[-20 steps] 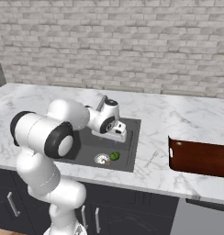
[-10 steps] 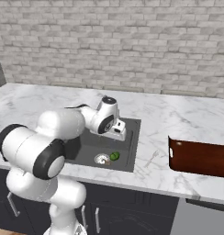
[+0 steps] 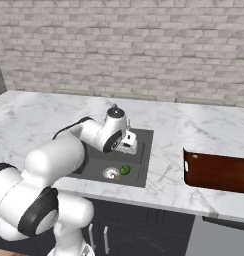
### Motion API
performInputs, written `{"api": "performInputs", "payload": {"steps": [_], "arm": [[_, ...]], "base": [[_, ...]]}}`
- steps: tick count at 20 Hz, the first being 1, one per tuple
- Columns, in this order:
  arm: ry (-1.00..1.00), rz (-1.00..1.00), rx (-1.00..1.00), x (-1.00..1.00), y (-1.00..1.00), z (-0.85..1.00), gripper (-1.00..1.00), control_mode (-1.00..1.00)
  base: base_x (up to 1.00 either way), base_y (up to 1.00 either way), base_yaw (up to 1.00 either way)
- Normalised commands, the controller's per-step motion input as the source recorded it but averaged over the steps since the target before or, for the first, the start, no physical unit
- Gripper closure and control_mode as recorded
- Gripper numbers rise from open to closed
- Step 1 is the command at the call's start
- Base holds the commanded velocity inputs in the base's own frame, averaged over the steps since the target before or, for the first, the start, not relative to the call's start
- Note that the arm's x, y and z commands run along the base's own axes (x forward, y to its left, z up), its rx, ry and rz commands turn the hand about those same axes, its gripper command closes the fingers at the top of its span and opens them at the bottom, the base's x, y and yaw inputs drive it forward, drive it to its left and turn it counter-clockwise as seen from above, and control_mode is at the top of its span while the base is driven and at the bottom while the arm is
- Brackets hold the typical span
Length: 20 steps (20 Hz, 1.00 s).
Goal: Pick up all produce items and place them in the sink. Turn on the sink faucet to wash them. Then turn the sink off and put them in the tray.
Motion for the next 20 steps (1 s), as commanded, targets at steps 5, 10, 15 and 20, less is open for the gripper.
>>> {"api": "performInputs", "payload": {"steps": [5, 10, 15, 20], "arm": [[-0.13, 0.0, 0.0, -0.38, -0.03, 0.23, -1.0, -1.0], [-0.13, 0.0, 0.0, -0.33, -0.02, 0.33, -1.0, -1.0], [-0.14, 0.0, 0.0, -0.21, -0.02, 0.36, -1.0, -1.0], [-0.15, 0.0, 0.0, -0.07, -0.04, 0.26, -1.0, -1.0]], "base": [[0.0, 0.0, 0.0], [0.0, 0.0, 0.0], [0.0, 0.0, 0.0], [0.0, 0.0, 0.0]]}}
